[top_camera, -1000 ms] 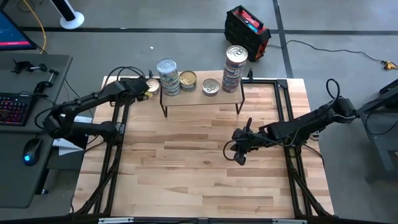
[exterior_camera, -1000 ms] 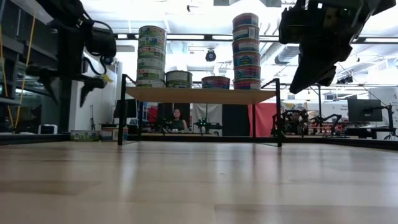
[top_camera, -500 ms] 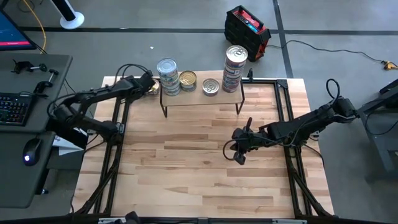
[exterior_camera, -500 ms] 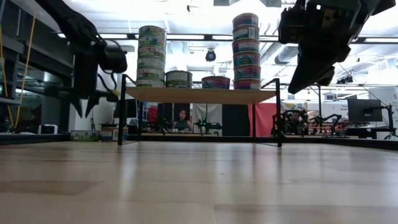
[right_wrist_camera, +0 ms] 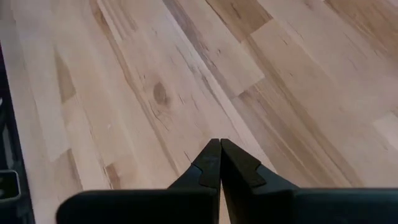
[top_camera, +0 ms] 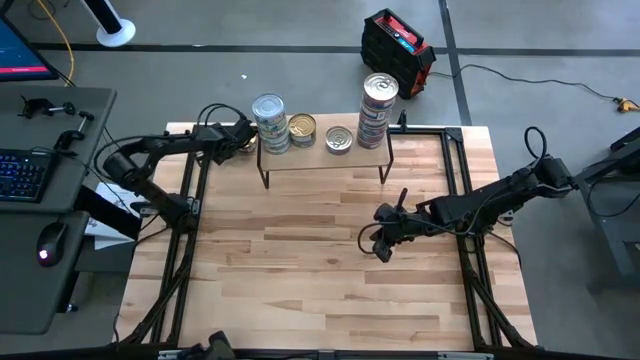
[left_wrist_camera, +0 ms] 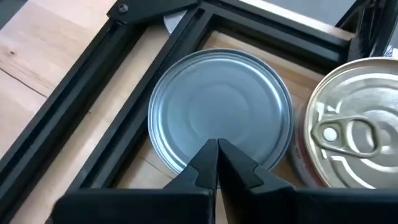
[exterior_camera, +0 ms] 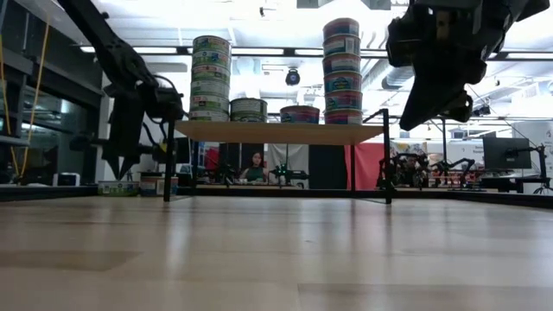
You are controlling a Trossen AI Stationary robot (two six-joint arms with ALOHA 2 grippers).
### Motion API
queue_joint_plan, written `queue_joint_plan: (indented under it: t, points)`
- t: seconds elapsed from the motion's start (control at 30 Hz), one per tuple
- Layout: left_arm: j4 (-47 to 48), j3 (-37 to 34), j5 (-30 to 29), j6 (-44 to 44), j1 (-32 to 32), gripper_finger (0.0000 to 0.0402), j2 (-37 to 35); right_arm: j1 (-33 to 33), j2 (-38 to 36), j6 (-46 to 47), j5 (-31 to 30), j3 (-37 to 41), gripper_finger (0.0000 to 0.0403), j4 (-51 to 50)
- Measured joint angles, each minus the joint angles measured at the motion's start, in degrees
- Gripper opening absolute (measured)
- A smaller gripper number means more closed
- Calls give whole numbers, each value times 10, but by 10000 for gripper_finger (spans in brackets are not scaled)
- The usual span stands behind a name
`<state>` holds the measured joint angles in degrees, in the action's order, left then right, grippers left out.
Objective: Stack canned seafood by type on shelf
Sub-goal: Stack the green white tuna can on top of the other green white tuna cans on the shelf
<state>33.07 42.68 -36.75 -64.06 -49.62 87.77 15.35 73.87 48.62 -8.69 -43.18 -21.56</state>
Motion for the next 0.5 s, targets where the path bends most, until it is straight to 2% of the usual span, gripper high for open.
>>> queue_joint_plan:
  t: [0.27,0.5]
  points:
    - [10,-4,2,82,-25,0,3,0,0,30,0,0,0,0]
    - [-17,-40,-17,159,-9,0,-6,0,0,30,0,0,0,28]
